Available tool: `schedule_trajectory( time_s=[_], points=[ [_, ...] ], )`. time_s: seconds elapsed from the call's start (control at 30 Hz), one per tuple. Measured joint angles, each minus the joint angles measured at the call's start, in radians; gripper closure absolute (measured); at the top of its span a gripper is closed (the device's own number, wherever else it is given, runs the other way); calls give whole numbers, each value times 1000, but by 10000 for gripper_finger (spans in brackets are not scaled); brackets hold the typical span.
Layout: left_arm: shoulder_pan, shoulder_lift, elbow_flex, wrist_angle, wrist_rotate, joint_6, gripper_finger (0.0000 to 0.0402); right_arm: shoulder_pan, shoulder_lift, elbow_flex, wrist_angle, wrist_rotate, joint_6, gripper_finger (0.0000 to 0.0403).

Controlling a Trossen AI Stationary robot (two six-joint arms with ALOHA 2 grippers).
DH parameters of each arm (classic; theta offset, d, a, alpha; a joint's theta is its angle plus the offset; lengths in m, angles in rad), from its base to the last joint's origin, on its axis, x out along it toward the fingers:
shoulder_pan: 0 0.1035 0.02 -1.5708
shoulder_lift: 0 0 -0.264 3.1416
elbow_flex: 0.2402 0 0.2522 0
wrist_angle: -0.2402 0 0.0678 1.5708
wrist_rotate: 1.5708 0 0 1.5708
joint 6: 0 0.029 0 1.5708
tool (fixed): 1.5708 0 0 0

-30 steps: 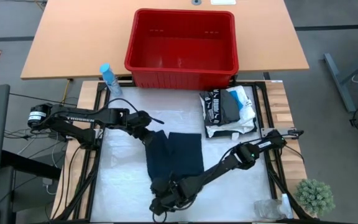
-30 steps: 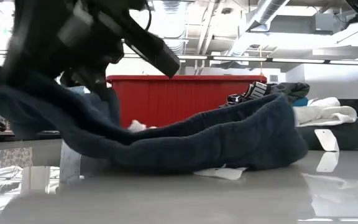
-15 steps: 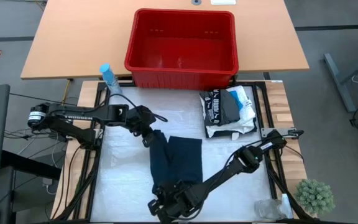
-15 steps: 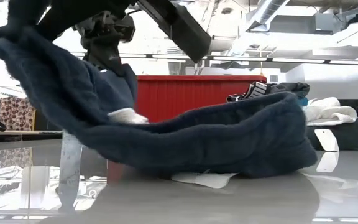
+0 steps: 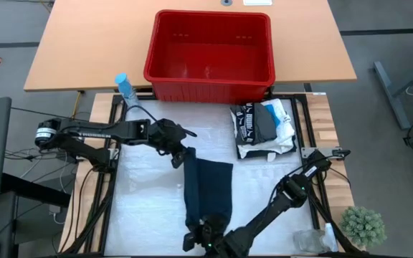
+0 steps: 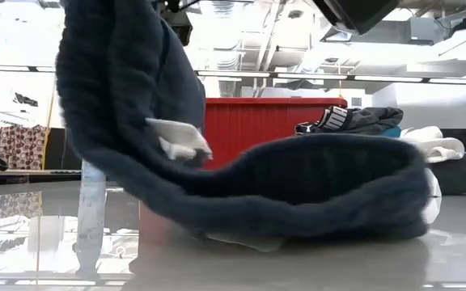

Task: Fold laundry
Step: Fold the black shorts

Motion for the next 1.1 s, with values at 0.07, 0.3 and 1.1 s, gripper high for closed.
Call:
schedule_trajectory(
  time_s=[0.07, 0.3, 1.1],
  points=[
    [-2, 33, 0, 18, 20, -4, 401, 5, 0, 0, -10, 0, 29, 381],
    [-23, 145, -1, 122, 40, -35, 401, 19, 0, 0, -11, 31, 34, 381],
    [-145, 380, -1, 409, 110, -130, 401, 62, 0, 0, -36, 133, 88, 381]
  ],
)
